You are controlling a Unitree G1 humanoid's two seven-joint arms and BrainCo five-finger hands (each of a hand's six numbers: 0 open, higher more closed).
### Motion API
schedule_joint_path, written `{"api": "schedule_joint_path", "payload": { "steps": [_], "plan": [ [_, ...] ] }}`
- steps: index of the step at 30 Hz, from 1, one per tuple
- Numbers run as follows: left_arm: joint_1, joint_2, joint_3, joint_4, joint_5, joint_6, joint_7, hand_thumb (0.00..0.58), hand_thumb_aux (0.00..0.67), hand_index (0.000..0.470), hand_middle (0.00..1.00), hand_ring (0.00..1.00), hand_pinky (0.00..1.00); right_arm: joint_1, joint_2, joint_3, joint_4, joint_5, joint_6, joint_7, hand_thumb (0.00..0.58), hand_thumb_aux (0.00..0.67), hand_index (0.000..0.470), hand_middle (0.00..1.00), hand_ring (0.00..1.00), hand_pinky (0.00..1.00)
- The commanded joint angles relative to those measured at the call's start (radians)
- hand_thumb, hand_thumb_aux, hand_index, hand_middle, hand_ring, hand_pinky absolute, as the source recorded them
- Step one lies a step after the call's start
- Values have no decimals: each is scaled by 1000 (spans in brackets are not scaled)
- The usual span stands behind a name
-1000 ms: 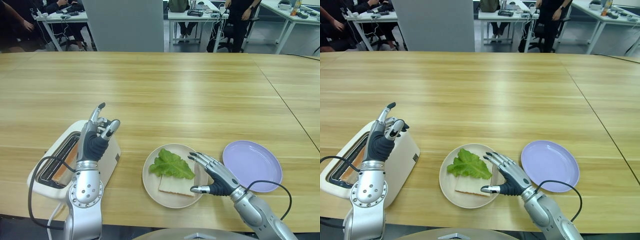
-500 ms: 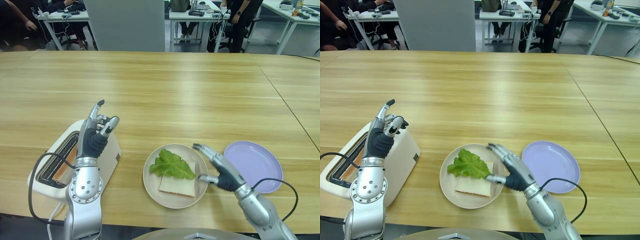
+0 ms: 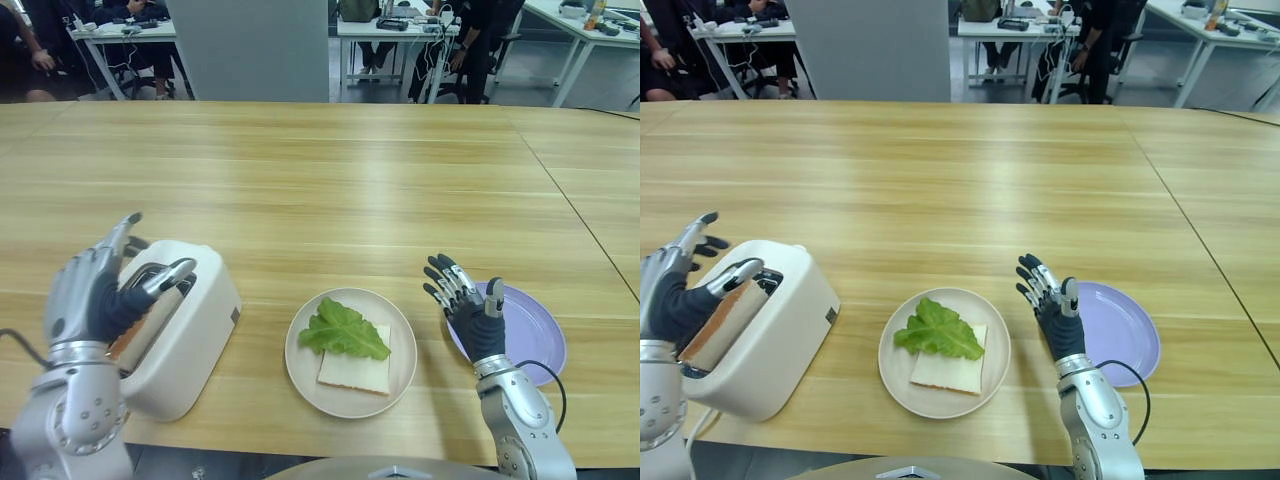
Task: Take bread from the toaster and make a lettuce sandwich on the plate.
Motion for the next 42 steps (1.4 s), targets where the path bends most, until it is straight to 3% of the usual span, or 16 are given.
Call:
{"api": "schedule_joint_path", "payload": {
  "steps": [1, 6, 13, 22, 23, 24, 25, 26, 27, 28, 42],
  "plan": [
    [94, 17, 78, 3, 19, -41, -60, 0, 0, 0, 333, 333, 333, 34, -6, 25, 4, -54, -9, -9, 0, 0, 0, 0, 0, 0],
    [205, 48, 232, 27, 15, -101, -102, 0, 0, 0, 337, 337, 337, 55, 6, 22, 7, -70, -18, -24, 0, 0, 0, 0, 0, 0],
    [284, 21, 246, 51, 34, -190, -124, 0, 0, 0, 349, 349, 349, 47, 12, 25, 24, -74, -21, -24, 0, 0, 0, 0, 0, 0],
    [272, 15, 227, 79, 24, -239, -157, 0, 0, 0, 345, 345, 345, 41, 25, 28, 46, -84, -32, -31, 0, 0, 0, 0, 0, 0],
    [272, 16, 229, 83, 28, -242, -160, 136, 84, 58, 345, 345, 345, 41, 24, 26, 46, -83, -32, -31, 0, 0, 0, 0, 0, 0],
    [273, 18, 232, 91, 37, -246, -161, 390, 286, 197, 345, 345, 345, 41, 24, 24, 45, -82, -33, -30, 0, 0, 0, 0, 0, 0],
    [272, 19, 233, 95, 40, -250, -162, 487, 402, 276, 345, 345, 345, 40, 25, 19, 43, -81, -35, -32, 0, 0, 0, 0, 0, 0],
    [271, 16, 233, 98, 40, -252, -162, 487, 402, 276, 345, 345, 345, 36, 25, 15, 44, -79, -34, -32, 0, 0, 0, 0, 0, 0],
    [270, 16, 231, 99, 47, -257, -161, 568, 573, 393, 345, 345, 345, 34, 25, 14, 45, -78, -34, -32, 0, 0, 0, 0, 0, 0],
    [268, 16, 228, 100, 47, -261, -160, 580, 670, 460, 345, 345, 345, 32, 25, 13, 46, -78, -34, -31, 0, 0, 0, 0, 0, 0],
    [227, -14, 196, 94, 29, -293, -157, 580, 670, 460, 341, 341, 341, 28, 29, 18, 75, -89, -43, -32, 0, 0, 0, 0, 0, 0]
  ]
}}
